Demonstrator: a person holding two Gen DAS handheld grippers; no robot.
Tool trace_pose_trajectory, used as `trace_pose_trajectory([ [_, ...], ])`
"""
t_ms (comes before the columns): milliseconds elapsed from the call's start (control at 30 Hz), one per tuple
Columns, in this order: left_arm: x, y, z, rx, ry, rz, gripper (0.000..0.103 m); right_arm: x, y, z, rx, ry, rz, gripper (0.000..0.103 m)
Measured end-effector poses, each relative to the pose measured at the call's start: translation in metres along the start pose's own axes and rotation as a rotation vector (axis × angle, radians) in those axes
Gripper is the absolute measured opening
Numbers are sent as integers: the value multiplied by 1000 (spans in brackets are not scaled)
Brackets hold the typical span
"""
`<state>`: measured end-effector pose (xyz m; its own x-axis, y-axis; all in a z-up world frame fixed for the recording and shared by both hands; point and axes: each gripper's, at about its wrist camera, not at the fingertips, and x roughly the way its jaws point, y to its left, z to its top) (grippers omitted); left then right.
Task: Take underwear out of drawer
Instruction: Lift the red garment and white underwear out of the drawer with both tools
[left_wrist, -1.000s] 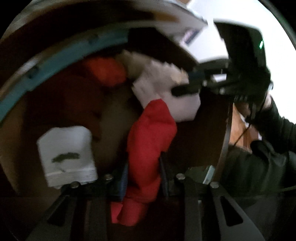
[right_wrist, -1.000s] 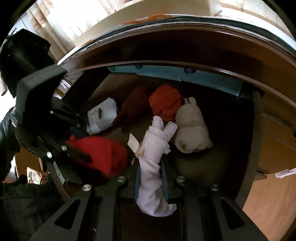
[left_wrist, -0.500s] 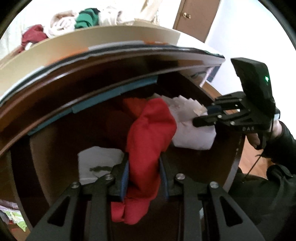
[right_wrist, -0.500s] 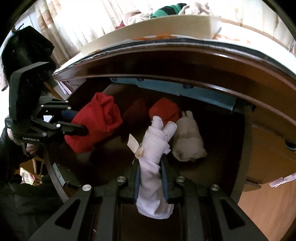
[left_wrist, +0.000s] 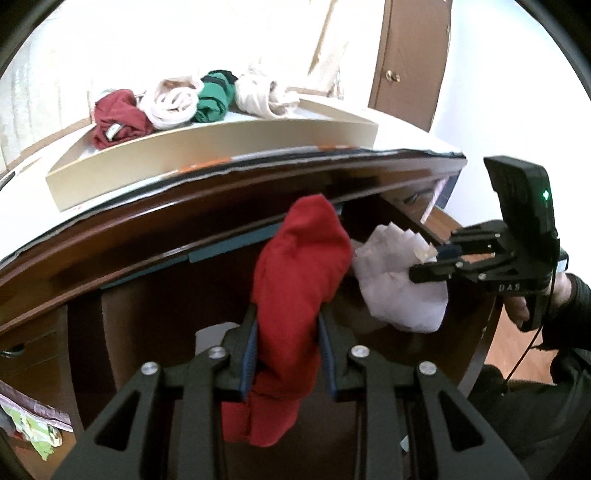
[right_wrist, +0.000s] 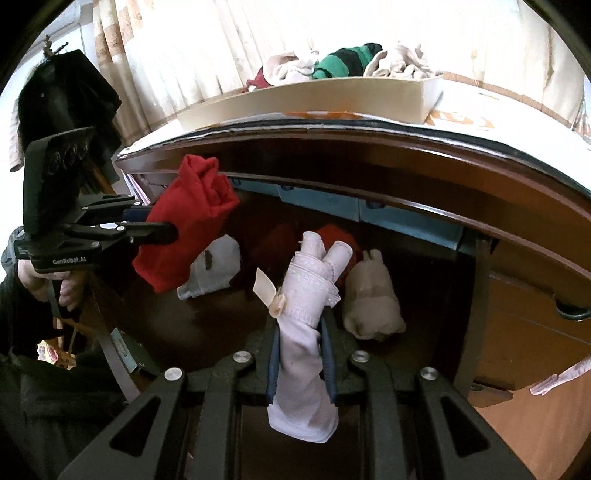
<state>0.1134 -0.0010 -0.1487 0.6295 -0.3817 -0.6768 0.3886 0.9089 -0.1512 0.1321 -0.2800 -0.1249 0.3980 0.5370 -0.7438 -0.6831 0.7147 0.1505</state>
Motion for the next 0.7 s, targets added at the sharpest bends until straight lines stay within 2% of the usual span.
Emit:
trace_pose_trajectory([
  [267,-15,1,-2,-3,-68,21,27,-12,5,-4,-39,-66,-14,21],
  [700,-31,6,-6,-40,-179,58,27,-22,7,-5,-19,-127,15,21],
])
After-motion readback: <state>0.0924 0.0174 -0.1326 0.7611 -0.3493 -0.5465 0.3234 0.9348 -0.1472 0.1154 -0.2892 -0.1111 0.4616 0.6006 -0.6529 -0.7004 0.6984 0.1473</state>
